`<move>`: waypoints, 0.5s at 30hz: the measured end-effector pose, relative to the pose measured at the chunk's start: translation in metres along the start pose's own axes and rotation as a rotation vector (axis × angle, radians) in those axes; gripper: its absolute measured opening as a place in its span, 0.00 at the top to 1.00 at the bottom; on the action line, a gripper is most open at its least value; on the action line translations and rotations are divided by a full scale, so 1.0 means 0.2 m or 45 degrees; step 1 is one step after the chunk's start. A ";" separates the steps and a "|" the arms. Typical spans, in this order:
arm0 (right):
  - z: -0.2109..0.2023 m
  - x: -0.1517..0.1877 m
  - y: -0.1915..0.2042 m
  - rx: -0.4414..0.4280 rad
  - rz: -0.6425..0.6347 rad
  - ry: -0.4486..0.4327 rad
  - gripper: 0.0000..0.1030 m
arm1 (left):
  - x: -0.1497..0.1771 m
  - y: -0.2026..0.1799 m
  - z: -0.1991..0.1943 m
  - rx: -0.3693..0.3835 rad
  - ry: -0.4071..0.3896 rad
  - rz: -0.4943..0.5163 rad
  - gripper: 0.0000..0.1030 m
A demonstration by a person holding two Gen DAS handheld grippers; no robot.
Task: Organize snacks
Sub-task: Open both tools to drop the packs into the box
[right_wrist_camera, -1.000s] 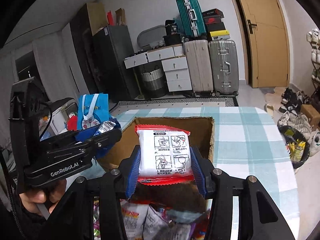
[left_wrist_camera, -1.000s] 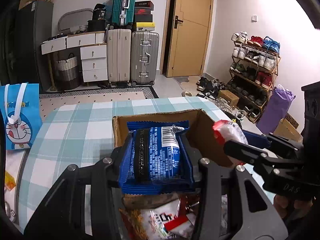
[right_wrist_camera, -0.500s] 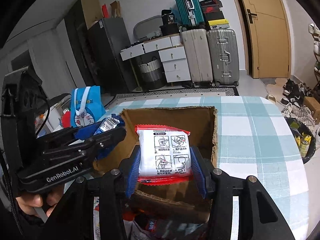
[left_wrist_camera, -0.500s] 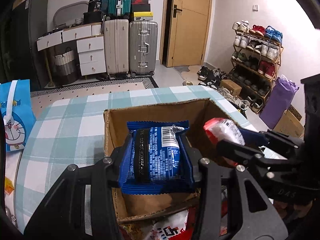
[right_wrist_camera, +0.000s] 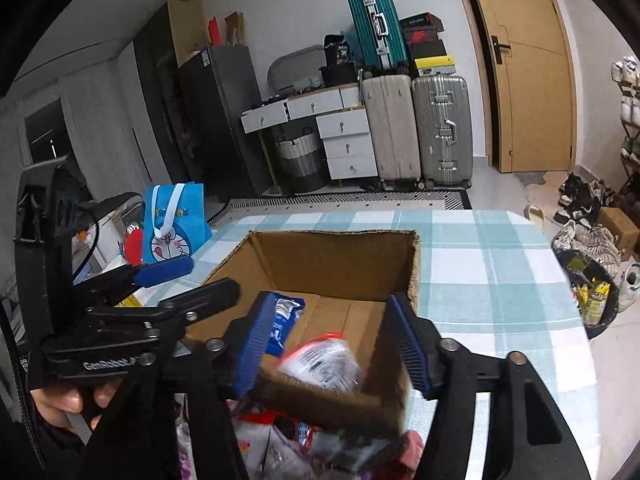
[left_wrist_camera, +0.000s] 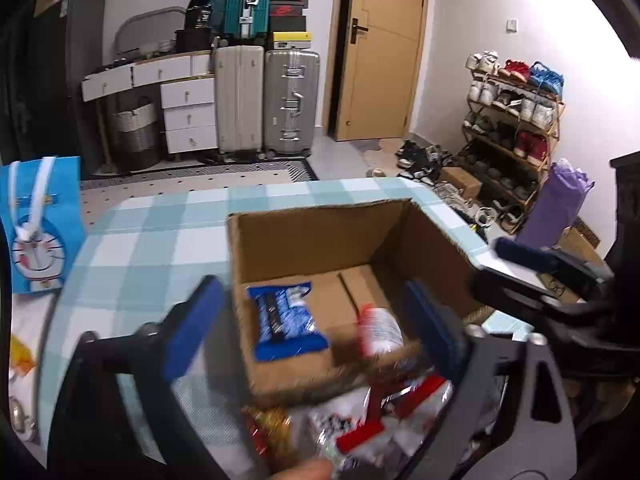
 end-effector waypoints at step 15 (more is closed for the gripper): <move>-0.36 0.26 0.05 0.006 -0.017 0.038 0.00 | 0.37 0.12 -0.41 -0.025 -0.015 -0.048 0.01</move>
Point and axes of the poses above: each gripper's, at about its wrist camera, not at the fingertips, and z roughly the way its jaws point, y to its left, x to its underside, the point moved 3 cm from there along z, roughly the way its jaws point, and after that the axes turned 1 degree about -x, right-handed, at the moved point
